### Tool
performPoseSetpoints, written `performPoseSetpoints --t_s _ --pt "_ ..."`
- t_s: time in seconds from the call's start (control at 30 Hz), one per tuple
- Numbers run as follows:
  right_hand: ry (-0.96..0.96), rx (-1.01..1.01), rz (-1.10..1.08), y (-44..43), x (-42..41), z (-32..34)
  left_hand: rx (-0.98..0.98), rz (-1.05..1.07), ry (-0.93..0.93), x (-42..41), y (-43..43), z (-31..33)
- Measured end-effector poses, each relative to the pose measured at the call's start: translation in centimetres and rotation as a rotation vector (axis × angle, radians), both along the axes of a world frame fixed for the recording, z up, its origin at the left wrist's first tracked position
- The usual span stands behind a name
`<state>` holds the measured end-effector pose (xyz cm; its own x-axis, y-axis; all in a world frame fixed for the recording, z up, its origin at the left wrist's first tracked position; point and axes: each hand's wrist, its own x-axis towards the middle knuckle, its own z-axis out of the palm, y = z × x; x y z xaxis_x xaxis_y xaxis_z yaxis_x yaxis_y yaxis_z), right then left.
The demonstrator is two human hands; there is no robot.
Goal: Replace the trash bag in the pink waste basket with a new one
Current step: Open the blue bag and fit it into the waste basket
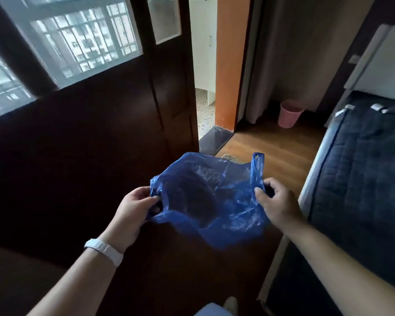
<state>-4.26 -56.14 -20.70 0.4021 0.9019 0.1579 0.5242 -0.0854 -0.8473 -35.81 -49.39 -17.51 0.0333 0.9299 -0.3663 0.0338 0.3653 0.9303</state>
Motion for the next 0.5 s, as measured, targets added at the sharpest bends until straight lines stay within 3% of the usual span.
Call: performPoseSetpoints --t_s 0.27,0.5 --pt "-0.181 0.17 -0.137 3.9 8.7 -0.4 0.119 -0.027 0.127 9.6 8.4 -0.7" --pt "-0.185 0.128 -0.306 9.3 14.7 -1.4 0.16 -0.122 0.124 18.0 17.0 -2.4"
